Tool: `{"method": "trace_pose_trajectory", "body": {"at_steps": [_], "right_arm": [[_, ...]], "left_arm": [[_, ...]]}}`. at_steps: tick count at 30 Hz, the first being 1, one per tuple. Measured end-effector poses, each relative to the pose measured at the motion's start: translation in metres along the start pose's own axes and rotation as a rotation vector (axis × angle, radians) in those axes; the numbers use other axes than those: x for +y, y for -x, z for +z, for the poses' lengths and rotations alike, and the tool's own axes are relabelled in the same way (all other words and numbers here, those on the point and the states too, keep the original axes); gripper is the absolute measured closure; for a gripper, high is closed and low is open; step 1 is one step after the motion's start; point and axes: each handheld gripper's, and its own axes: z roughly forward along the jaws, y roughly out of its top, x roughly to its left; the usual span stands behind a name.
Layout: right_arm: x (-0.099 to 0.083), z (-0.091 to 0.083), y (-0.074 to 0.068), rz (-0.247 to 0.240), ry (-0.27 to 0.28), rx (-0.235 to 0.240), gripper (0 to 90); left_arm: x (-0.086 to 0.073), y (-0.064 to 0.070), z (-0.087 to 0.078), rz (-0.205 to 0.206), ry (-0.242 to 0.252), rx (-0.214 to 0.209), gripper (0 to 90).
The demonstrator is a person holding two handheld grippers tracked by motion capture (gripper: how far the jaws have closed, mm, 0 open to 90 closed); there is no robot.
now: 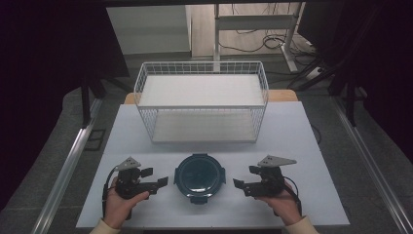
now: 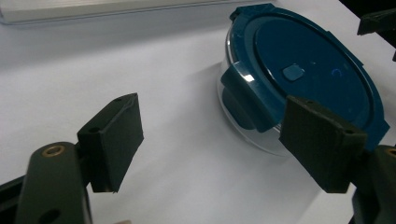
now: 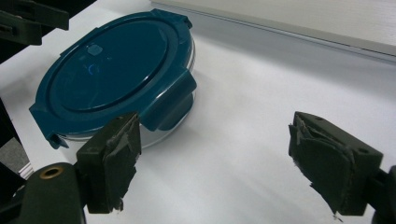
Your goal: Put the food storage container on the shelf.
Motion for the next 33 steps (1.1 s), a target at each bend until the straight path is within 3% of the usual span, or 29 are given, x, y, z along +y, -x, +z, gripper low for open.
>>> {"method": "trace_pose_trajectory", "body": {"at_steps": [3, 6, 10, 16, 18, 24, 28, 31, 33], "right_arm": [[0.002, 0.0, -0.001, 0.007, 0.005, 0.005, 16.8], [0.005, 0.003, -0.003, 0.013, 0.002, 0.011, 16.6], [0.014, 0.003, -0.005, 0.032, 0.014, 0.029, 16.4], [0.02, 0.001, -0.004, 0.054, 0.021, 0.065, 15.6], [0.024, 0.003, -0.002, 0.069, 0.024, 0.085, 15.5], [0.031, 0.011, -0.003, 0.097, 0.014, 0.1, 14.7], [0.034, 0.019, -0.007, 0.111, -0.007, 0.103, 14.3], [0.035, 0.026, -0.01, 0.126, -0.019, 0.121, 13.8], [0.037, 0.032, -0.012, 0.141, -0.031, 0.12, 13.4]], "left_arm": [[0.003, 0.002, -0.003, 0.004, 0.002, -0.002, 20.7], [0.008, 0.004, -0.008, 0.021, -0.001, 0.028, 20.5], [0.015, 0.007, -0.012, 0.006, 0.007, 0.017, 20.3], [0.025, 0.012, -0.002, -0.051, -0.015, -0.009, 16.8], [0.03, 0.014, 0.001, -0.059, -0.015, -0.008, 15.7], [0.042, 0.017, 0.012, -0.078, -0.046, -0.056, 13.8], [0.041, 0.014, 0.021, -0.092, -0.072, -0.064, 11.8], [0.036, 0.009, 0.026, -0.143, -0.101, -0.12, 11.0], [0.035, 0.008, 0.028, -0.154, -0.105, -0.114, 11.0]]}}
